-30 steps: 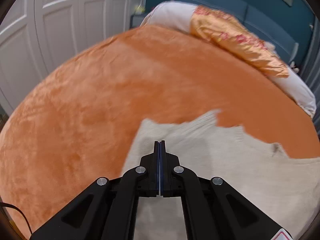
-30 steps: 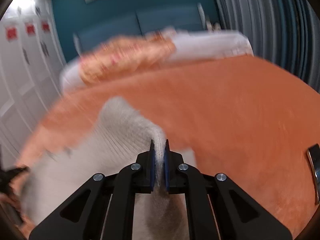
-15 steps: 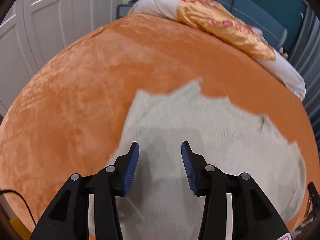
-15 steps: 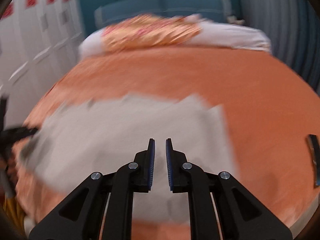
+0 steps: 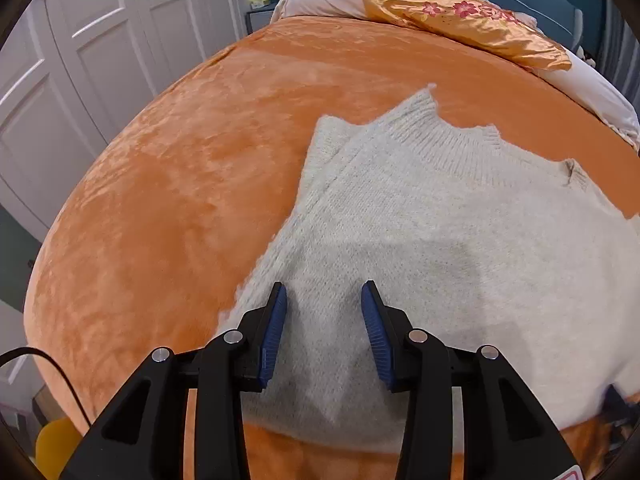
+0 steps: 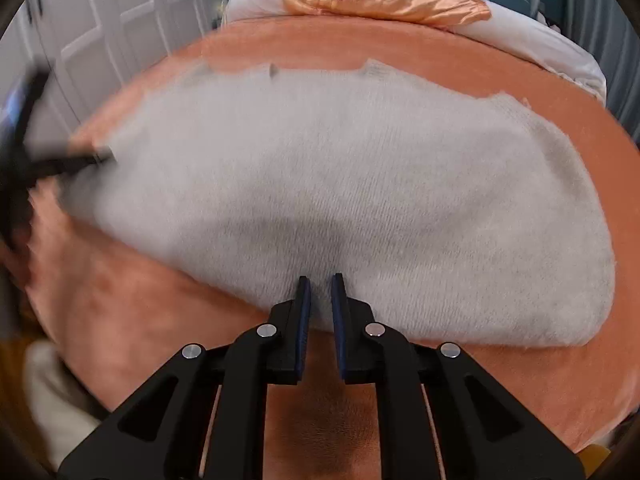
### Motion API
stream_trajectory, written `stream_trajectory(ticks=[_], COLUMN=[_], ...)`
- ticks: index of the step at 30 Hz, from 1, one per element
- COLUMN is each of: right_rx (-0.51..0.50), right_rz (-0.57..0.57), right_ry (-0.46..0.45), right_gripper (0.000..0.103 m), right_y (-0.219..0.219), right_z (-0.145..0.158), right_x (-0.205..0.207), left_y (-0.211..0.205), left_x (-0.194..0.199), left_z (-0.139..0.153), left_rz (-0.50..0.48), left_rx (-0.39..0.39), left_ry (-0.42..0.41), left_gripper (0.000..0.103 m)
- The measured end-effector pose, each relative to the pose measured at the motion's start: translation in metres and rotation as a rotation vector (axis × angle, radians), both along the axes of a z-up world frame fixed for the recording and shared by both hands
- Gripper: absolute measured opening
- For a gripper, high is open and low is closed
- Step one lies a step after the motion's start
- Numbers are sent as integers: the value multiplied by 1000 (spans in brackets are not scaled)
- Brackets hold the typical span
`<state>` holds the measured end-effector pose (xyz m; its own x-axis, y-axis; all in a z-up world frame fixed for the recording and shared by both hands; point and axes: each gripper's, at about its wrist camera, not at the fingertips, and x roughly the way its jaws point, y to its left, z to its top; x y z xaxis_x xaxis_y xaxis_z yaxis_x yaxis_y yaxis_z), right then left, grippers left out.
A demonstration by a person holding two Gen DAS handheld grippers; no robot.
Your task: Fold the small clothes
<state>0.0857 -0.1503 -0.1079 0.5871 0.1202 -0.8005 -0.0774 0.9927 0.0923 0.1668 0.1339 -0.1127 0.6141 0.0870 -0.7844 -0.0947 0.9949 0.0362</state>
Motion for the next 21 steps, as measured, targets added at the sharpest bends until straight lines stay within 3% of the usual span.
stream_trajectory(ticks=[7, 9, 12, 13, 15, 18, 21], right_rx=[68, 74, 39, 22, -25, 23, 17], right_rz=[26, 52, 103, 106, 118, 115, 140], right_ry=[-149, -130, 17, 16, -16, -86, -95], right_gripper=[11, 11, 11, 11, 11, 11, 11], right_y=[23, 34, 56, 59, 67, 73, 86], right_z=[64, 56, 8, 4, 15, 47, 45], right_x=[3, 14, 34, 31, 25, 21, 30], left_y=[2, 3, 5, 7, 13, 22, 33], left_x=[-26, -29, -31, -31, -34, -37, -41], left_z=[15, 9, -1, -3, 1, 9, 19], left_rz=[16, 24, 26, 24, 18, 30, 67], left_rx=[-40, -39, -26, -27, -46, -84, -134], left_ry=[-15, 0, 16, 20, 15, 0, -25], left_gripper=[40, 40, 40, 41, 41, 41, 41])
